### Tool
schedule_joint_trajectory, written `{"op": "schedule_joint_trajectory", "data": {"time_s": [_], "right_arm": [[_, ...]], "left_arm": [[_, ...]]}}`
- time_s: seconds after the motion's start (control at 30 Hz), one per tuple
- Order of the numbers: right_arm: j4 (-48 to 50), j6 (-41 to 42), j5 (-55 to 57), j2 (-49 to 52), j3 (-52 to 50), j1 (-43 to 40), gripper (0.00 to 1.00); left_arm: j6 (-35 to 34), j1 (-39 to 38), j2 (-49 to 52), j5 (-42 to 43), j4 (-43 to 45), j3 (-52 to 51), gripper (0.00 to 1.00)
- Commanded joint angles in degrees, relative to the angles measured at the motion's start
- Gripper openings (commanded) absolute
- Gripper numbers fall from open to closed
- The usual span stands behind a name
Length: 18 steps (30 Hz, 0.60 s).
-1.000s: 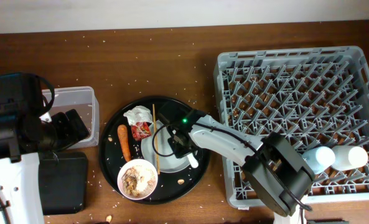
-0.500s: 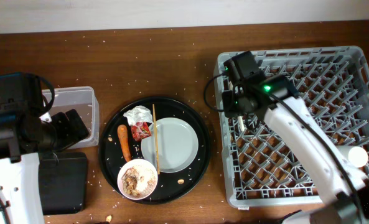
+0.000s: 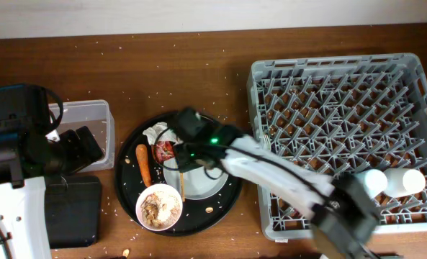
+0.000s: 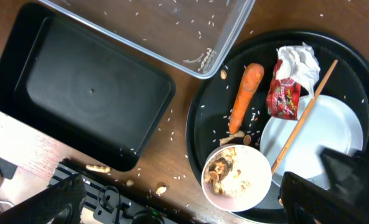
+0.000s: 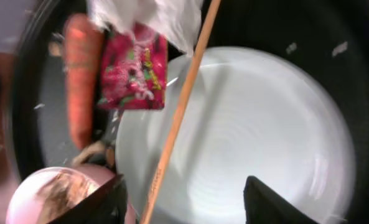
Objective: Sort waste into correct bins and load items into the dishwasher rack
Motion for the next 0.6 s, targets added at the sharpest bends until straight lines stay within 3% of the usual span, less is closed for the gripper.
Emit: {"op": "schedule_joint_trajectory", "data": {"time_s": [0.0,0.07,0.13,0.2,0.43,0.57], "right_arm": [[5.33,2.71,-4.72,7.58,0.11,0.85,0.58],[5.64,2.43,-6.21,10.12,0.11,0.83,0.52],[5.03,2.4,-5.97,11.23,0.11,0.76,0.21],[3.56,2.36,-3.74,10.58,0.44,0.57,0.04],[-12.98,-4.83,5.16,-7.41,7.32,-8.22,0.04],[-23.61,-10.62,8.46,-13.4,6.58,-20.96,0.04]], "left_arm": [[-0.33,0.24,-0.66,-0.44,-0.02,0.57,0.99],[-0.35,0.24,-0.66,-0.44,-0.02,0.57,0.99],[-0.33,0.24,-0.66,-0.46,0.0,0.57,0.99],[-0.35,0.24,-0.66,-0.46,-0.02,0.57,0.99],[-0.33,0.24,-0.66,-0.46,-0.02,0.57,0.99],[-0.33,0.24,-0.66,-0.44,-0.02,0.57,0.99]]}}
